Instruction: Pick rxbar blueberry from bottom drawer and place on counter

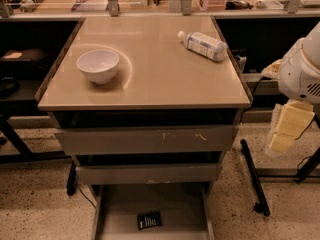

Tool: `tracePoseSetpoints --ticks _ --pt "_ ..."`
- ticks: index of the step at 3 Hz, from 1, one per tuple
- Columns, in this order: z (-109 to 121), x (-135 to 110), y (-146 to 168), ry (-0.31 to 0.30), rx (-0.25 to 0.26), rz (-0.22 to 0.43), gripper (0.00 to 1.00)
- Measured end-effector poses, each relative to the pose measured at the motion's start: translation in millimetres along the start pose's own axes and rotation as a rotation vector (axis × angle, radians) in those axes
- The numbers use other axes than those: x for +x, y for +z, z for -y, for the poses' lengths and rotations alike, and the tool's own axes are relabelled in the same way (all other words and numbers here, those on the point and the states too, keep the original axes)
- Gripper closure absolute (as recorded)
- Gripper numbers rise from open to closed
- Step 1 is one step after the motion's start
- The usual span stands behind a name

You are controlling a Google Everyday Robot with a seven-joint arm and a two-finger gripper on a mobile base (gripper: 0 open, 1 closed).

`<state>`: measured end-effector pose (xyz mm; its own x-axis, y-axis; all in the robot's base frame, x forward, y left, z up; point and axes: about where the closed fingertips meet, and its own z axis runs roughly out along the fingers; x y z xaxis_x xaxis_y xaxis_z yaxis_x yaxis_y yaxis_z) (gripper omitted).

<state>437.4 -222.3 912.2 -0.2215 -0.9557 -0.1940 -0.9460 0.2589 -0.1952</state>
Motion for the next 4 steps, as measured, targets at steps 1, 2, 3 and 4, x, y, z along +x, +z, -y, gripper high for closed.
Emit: tracePoseSetpoints --ticks 1,2,3,4 --pt "-5 9 29 0.020 -0.057 0.025 0.00" --pt "-19 25 90 0.034 -0.140 0.047 0.00" --pt "-39 41 147 0.026 -0.191 0.091 0.00" --pt "-61 60 210 -0.013 -0.213 0.169 0.00"
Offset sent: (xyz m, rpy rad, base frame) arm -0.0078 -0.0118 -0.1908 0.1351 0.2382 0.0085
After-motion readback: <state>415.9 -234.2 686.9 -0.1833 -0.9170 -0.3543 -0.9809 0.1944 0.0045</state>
